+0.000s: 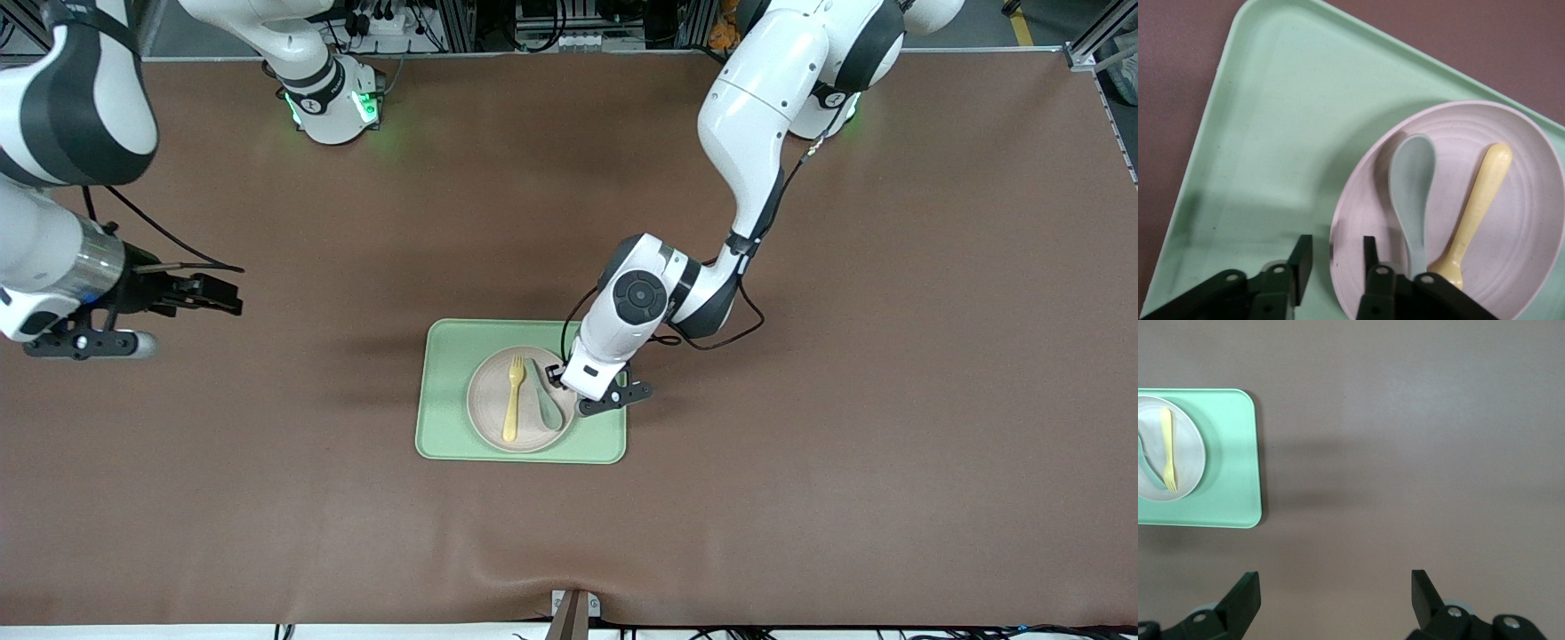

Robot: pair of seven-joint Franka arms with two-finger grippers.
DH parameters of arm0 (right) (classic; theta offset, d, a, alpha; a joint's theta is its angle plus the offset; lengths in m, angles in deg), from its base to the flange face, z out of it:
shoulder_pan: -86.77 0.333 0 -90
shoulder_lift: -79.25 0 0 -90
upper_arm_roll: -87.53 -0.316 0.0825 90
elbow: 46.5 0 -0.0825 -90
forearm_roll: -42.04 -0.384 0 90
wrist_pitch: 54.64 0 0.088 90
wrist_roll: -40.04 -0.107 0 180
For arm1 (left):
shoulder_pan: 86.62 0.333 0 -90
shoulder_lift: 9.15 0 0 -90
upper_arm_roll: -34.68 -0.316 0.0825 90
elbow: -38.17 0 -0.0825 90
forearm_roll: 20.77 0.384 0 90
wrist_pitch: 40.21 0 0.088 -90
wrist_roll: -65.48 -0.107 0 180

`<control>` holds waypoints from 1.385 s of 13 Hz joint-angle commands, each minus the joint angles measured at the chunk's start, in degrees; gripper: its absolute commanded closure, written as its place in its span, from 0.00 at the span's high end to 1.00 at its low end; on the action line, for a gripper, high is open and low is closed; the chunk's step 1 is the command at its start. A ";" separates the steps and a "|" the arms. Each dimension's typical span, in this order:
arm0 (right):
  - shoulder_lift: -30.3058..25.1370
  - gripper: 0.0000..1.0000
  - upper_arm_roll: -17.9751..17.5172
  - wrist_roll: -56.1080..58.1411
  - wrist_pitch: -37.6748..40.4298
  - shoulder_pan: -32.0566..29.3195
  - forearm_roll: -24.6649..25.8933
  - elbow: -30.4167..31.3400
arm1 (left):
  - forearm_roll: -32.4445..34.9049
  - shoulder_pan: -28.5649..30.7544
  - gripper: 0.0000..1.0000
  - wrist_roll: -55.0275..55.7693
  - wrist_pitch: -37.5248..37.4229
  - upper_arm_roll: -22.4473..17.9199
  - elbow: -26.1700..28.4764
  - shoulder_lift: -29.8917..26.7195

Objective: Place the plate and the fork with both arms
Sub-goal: 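Open the left gripper off the plate while the right gripper approaches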

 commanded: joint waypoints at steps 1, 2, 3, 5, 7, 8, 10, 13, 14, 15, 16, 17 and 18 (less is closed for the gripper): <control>2.03 1.00 0.35 0.12 -3.98 3.17 -1.46 -0.43 | -0.05 0.64 1.00 -0.36 -0.49 -0.93 0.18 -1.97; 3.34 1.00 0.36 0.21 -5.92 4.49 -1.46 -0.52 | -0.05 1.60 1.00 -0.54 -2.41 -1.99 -0.08 -3.20; 5.19 1.00 0.36 -0.14 -7.77 6.07 -1.46 -0.69 | 0.03 2.83 1.00 -1.67 -4.69 -2.52 -0.26 -4.78; 9.05 1.00 0.36 -0.41 -11.89 10.63 -1.20 -1.57 | 0.12 5.29 1.00 -5.88 -9.09 -3.83 -0.17 -8.12; 13.97 1.00 0.53 -2.76 -16.20 15.55 -0.49 -3.06 | 4.66 6.00 1.00 -8.88 -13.23 -6.29 -0.17 -11.02; 16.60 1.00 0.44 -4.69 -18.74 16.71 -0.49 -3.76 | 8.35 6.53 1.00 -9.76 -15.07 -6.39 -0.08 -12.60; 21.35 1.00 0.44 -6.38 -22.97 19.26 -0.58 -5.43 | 12.24 8.72 1.00 -12.56 -17.37 -6.39 -0.17 -14.63; 28.38 1.00 0.44 -6.56 -26.83 21.11 -0.75 -9.38 | 12.52 14.51 1.00 -24.93 -19.65 -6.22 -0.17 -16.48; 30.23 1.00 0.44 -6.82 -30.51 21.72 -0.84 -9.83 | 12.60 15.66 1.00 -27.76 -20.88 -6.30 -0.17 -17.10; 31.38 1.00 0.44 -8.30 -33.51 21.82 -0.84 -9.83 | 12.69 16.98 1.00 -30.57 -21.85 -6.30 -0.17 -17.71; 32.53 1.00 0.44 -9.45 -34.84 22.16 -0.84 -10.09 | 12.69 18.64 1.00 -33.99 -22.29 -6.22 -0.17 -18.06; 34.45 1.00 0.44 -11.29 -34.59 23.12 -0.67 -12.27 | 12.69 19.97 1.00 -37.33 -23.34 -6.13 0.00 -19.03; 36.91 1.00 0.53 -13.83 -34.50 23.66 -0.49 -14.82 | 12.69 22.59 1.00 -39.02 -25.35 -5.26 0.00 -19.82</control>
